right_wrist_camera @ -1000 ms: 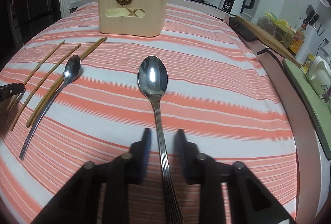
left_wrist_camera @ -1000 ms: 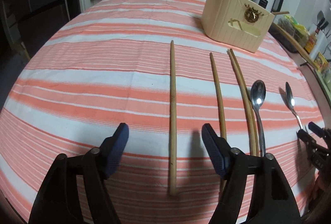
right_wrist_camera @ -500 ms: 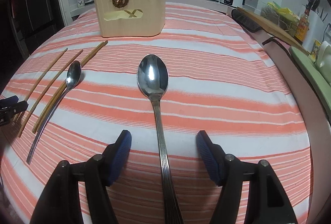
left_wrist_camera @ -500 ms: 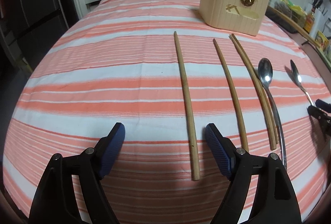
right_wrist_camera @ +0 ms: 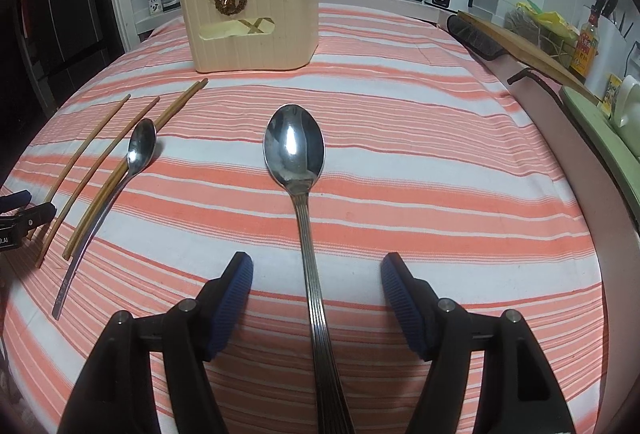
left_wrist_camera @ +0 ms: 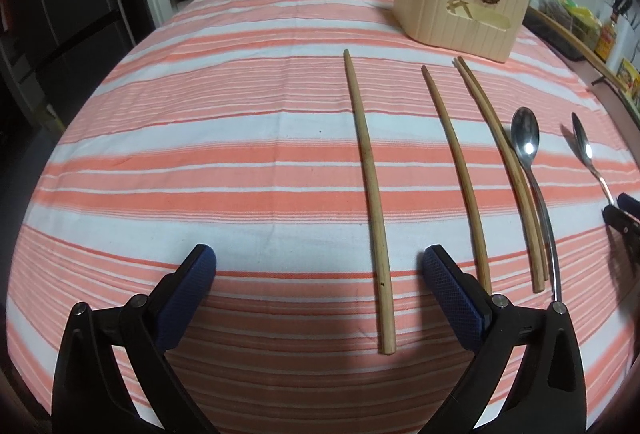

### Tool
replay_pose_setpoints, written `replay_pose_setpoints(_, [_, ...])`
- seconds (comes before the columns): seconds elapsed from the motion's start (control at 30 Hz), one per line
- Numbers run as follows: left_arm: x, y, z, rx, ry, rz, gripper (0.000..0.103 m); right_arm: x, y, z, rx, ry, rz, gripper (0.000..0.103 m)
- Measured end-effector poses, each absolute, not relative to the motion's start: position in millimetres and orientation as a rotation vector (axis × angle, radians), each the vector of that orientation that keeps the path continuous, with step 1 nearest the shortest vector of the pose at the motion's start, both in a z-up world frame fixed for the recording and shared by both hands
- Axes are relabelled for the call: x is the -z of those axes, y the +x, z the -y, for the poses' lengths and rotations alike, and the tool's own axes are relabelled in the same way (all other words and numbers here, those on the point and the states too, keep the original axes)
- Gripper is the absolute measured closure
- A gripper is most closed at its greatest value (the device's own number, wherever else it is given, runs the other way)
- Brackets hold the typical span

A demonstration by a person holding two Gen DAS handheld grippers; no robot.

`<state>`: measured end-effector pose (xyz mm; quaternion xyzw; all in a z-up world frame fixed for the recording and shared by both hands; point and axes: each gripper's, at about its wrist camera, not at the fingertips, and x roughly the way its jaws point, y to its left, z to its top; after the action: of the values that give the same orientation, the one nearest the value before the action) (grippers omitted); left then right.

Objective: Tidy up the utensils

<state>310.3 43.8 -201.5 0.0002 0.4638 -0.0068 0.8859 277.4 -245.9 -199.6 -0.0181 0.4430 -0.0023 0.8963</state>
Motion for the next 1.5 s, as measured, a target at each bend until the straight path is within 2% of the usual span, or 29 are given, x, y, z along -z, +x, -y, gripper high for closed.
replay_pose_setpoints(0.3, [200, 294, -43, 0.045, 0.016, -0.974, 0.001, 198, 277, 244, -0.053, -0.068, -0.957, 0.029])
replay_pose_setpoints(0.47, [197, 273, -37, 0.065, 0.024, -0.935, 0.014, 197, 282, 239, -0.109, -0.095, -0.988, 0.029])
replay_pose_setpoints(0.53, [196, 272, -33, 0.08, 0.022, -0.929, 0.024, 197, 293, 236, -0.113, -0.107, -0.984, 0.029])
replay_pose_setpoints(0.67, [193, 276, -29, 0.108, 0.015, -0.932, 0.035, 198, 324, 231, -0.128, -0.11, -0.98, 0.029])
replay_pose_setpoints(0.73, [192, 278, -31, 0.112, 0.007, -0.933, 0.046, 198, 336, 227, -0.136, -0.122, -0.98, 0.029])
replay_pose_setpoints(0.87, [192, 273, -30, 0.111, 0.004, -0.925, 0.057, 198, 349, 220, -0.158, -0.146, -0.977, 0.029])
replay_pose_setpoints(0.97, [192, 262, -20, 0.111, 0.037, -0.899, 0.077, 200, 355, 218, -0.167, -0.137, -0.962, 0.029])
replay_pose_setpoints(1.0, [192, 259, -16, 0.12, 0.046, -0.889, 0.091, 200, 358, 219, -0.163, -0.124, -0.958, 0.029])
replay_pose_setpoints(1.03, [192, 258, -12, 0.126, 0.056, -0.881, 0.097, 199, 360, 219, -0.155, -0.115, -0.949, 0.038])
replay_pose_setpoints(1.07, [192, 258, -9, 0.116, 0.071, -0.872, 0.098, 198, 361, 220, -0.148, -0.113, -0.937, 0.06])
replay_pose_setpoints(1.23, [178, 264, -10, 0.121, 0.05, -0.834, 0.099, 189, 358, 227, -0.164, -0.055, -0.899, 0.061])
replay_pose_setpoints(1.5, [110, 258, -23, 0.123, 0.041, -0.689, 0.099, 125, 310, 237, -0.206, 0.004, -0.716, 0.061])
